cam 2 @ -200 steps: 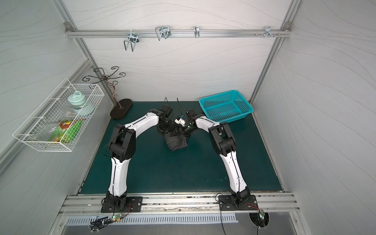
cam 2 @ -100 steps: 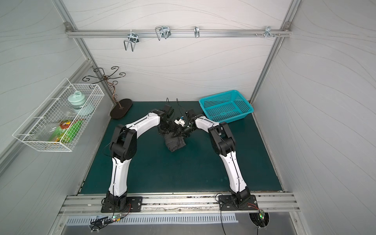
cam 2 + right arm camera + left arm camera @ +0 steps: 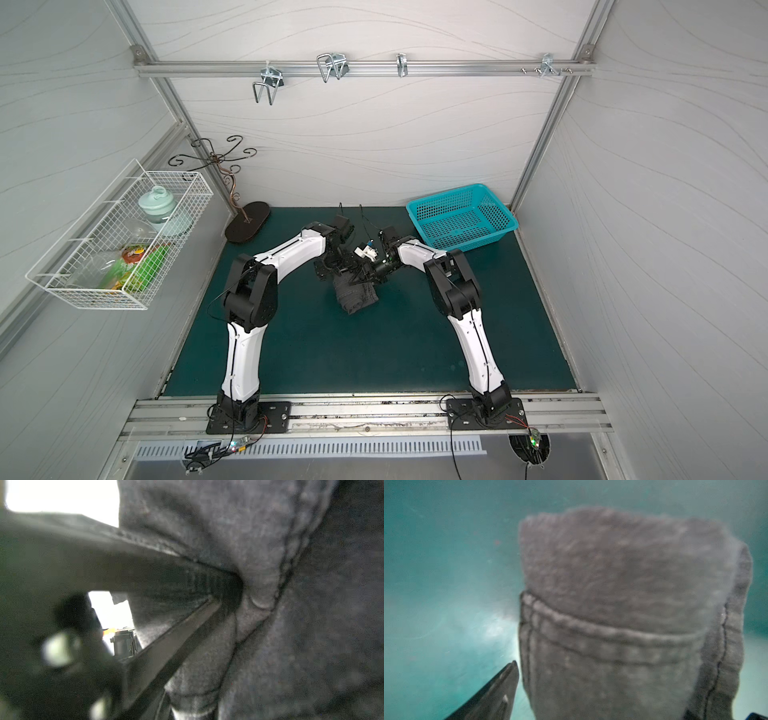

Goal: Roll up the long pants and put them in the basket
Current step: Pick up the long pant at the center of the board.

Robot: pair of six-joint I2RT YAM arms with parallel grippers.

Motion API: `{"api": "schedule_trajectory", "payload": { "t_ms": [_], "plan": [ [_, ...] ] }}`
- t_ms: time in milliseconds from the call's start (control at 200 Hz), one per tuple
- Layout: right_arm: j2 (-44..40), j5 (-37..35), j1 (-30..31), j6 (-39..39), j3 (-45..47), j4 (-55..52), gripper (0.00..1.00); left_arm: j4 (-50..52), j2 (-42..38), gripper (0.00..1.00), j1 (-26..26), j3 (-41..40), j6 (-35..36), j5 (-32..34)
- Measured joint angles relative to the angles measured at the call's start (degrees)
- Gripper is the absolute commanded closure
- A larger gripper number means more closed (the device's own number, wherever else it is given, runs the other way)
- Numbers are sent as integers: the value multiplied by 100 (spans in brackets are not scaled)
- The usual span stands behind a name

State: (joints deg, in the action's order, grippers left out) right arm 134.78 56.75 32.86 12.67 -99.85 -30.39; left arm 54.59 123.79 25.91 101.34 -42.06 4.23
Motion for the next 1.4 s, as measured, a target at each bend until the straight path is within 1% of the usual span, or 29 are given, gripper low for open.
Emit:
{"api": "schedule_trajectory", "payload": {
  "t_ms": [115,245,570,730,910,1036,1176,1296,1401],
  "plan": [
    [-7,17,109,-22,13,-7,100,387,-2,11,15,304,219,238],
    [-59,9,251,-57,79,-24,100,505,-136,10,-7,461,358,540],
    [-254,-48,391,-199,330,-160,100,374,-260,10,-385,890,509,909],
    [-437,-343,391,-332,369,-433,100,369,-433,9,-595,890,533,1014],
    [-896,-887,328,-466,470,-975,100,302,-942,9,-890,890,592,1036],
    [-1231,-1137,192,-483,485,-1239,100,146,-1182,9,-1064,876,608,1032],
    [-1641,-1342,28,-518,437,-1475,100,-22,-1176,9,-1141,697,603,916],
    [-1987,-1515,-142,-520,409,-1611,100,-236,-1060,10,-1126,459,568,575],
    [-2345,-1696,-343,-518,376,-1740,100,-741,-977,10,-1126,-7,485,35]
  ]
}}
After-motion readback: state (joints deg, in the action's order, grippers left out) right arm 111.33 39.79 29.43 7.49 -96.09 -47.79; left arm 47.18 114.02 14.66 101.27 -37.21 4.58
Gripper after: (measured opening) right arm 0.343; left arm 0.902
